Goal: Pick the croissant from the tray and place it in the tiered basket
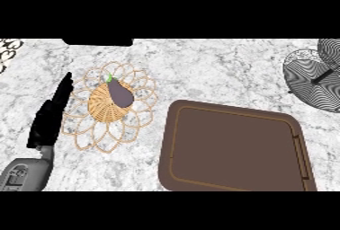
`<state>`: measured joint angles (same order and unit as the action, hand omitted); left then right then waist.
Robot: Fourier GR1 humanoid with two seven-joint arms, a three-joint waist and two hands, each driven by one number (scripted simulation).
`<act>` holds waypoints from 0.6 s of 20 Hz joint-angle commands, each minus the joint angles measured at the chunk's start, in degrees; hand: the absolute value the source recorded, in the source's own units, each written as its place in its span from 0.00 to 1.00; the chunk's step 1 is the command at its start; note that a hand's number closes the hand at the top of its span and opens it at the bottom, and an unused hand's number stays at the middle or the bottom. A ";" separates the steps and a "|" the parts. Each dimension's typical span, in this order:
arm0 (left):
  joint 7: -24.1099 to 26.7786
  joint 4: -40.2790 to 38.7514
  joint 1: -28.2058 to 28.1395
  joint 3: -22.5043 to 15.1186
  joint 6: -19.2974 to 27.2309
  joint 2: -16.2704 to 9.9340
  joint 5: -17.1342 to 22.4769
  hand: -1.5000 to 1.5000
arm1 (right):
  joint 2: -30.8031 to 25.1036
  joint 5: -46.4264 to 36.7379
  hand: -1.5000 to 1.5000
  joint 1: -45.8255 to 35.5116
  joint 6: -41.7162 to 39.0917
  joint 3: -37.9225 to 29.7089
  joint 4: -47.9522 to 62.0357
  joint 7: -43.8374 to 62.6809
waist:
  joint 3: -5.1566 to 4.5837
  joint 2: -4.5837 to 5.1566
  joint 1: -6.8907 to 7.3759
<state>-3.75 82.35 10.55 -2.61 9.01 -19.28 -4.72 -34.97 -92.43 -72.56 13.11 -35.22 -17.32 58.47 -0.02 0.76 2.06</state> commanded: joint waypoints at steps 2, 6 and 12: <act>3.41 -1.12 -2.63 0.71 -1.19 0.03 0.64 0.50 | 1.33 4.11 0.00 3.97 6.67 -4.31 0.04 4.54 | 0.09 0.24 0.29; 1.28 -1.50 -0.47 2.13 -0.36 -0.56 -0.12 0.50 | 3.82 4.59 0.00 4.90 11.91 -2.98 -6.08 2.07 | 0.02 -0.57 -1.47; 0.31 -0.49 -0.12 0.17 0.72 1.72 -1.88 0.50 | 3.19 3.68 0.00 5.21 20.06 -1.82 -9.27 1.26 | 0.07 -0.19 -0.79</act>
<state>-2.42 82.16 8.88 -1.34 8.26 -19.04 -4.87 -32.13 -88.45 -67.89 25.74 -37.58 -24.91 57.48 -0.40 0.14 1.40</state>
